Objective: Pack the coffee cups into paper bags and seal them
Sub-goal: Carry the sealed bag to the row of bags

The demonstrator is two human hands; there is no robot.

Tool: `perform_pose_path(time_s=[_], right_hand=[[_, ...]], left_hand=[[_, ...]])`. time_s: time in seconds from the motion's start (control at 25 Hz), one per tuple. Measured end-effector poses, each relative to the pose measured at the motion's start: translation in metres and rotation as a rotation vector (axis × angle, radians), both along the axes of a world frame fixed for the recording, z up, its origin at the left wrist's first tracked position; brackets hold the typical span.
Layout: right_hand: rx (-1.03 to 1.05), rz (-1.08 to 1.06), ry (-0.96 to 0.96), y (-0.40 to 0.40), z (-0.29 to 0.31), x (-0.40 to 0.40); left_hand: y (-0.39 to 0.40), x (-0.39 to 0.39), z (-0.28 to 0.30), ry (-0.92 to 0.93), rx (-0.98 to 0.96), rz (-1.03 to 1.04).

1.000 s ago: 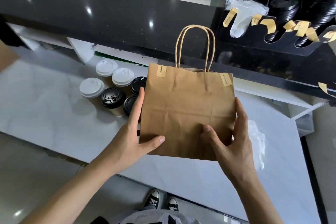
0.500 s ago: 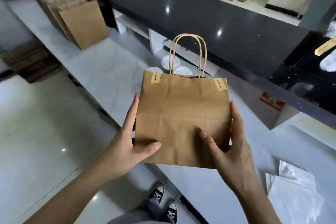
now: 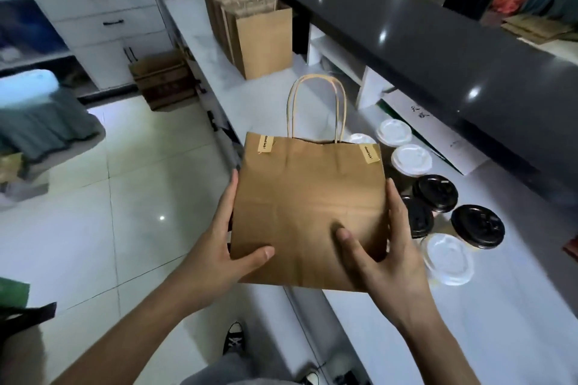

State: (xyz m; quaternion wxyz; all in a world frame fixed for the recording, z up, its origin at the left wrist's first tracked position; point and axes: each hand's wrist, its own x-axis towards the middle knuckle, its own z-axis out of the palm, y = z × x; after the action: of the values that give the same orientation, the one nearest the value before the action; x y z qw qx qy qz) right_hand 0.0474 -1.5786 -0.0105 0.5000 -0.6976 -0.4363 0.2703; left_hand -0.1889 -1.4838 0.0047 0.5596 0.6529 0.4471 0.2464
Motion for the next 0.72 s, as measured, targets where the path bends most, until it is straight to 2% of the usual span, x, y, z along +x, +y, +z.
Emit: perform_pose_path(time_s=[0.72], right_hand=[[-0.076,0.240,-0.056,0.206,-0.001,-0.195]], left_hand=[[0.150,-0.218,-0.010,-0.013,0.028,0.235]])
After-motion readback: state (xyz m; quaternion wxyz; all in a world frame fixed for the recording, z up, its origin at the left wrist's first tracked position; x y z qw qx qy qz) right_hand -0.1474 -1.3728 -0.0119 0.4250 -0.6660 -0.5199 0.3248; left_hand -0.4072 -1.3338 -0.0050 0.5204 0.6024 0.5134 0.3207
